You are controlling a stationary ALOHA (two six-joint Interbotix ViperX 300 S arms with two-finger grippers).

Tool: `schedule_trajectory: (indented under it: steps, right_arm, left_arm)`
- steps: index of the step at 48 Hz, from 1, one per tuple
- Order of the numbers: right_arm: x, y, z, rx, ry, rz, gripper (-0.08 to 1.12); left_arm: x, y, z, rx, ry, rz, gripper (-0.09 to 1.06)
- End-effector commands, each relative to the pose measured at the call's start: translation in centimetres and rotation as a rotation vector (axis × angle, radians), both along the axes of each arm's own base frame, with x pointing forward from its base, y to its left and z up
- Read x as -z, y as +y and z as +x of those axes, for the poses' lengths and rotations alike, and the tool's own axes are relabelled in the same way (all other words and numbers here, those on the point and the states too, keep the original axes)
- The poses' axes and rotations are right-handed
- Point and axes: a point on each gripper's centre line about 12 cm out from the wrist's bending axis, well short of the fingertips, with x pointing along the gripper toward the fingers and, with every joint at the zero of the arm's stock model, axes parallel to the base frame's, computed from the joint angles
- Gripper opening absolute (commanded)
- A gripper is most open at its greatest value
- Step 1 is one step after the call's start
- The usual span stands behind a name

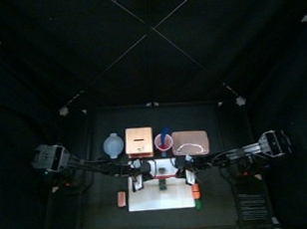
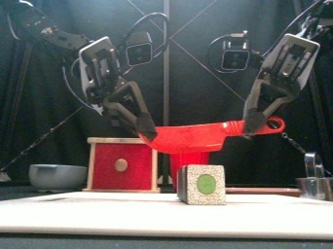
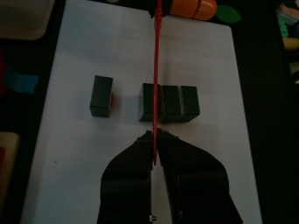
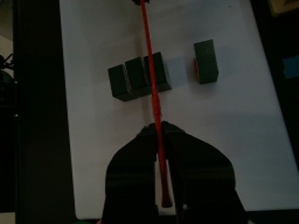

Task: Place sushi on board then cut the sushi with the knife then place the pieces on the plate
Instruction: Cut the sushi into 4 pieces

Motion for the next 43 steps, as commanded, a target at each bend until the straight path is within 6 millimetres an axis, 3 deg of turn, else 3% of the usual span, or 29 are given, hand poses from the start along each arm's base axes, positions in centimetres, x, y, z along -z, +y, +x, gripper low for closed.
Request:
schedule_trajectory:
  steps: [1,12,25,43]
  right_arm:
    - [-1.4,0.4,0.4,0.004,-0.048,0.015,0.32]
    - [-0.2,0.7,0.5,-0.002,-0.011,0.015,0.32]
    - [1.2,0.5,0.7,-0.001,0.031,0.005,0.32]
    - [1.8,0.5,0.6,0.002,0.051,0.007,0.32]
  left_arm:
    - [-1.2,-0.2,0.4,-0.017,-0.049,-0.024,0.43]
    - [-0.3,-1.3,0.5,0.002,-0.029,-0.031,0.43]
    - [1.3,-1.1,0.7,-0.008,0.009,-0.027,0.43]
    - [1.8,-0.9,0.6,-0.012,0.024,-0.025,0.43]
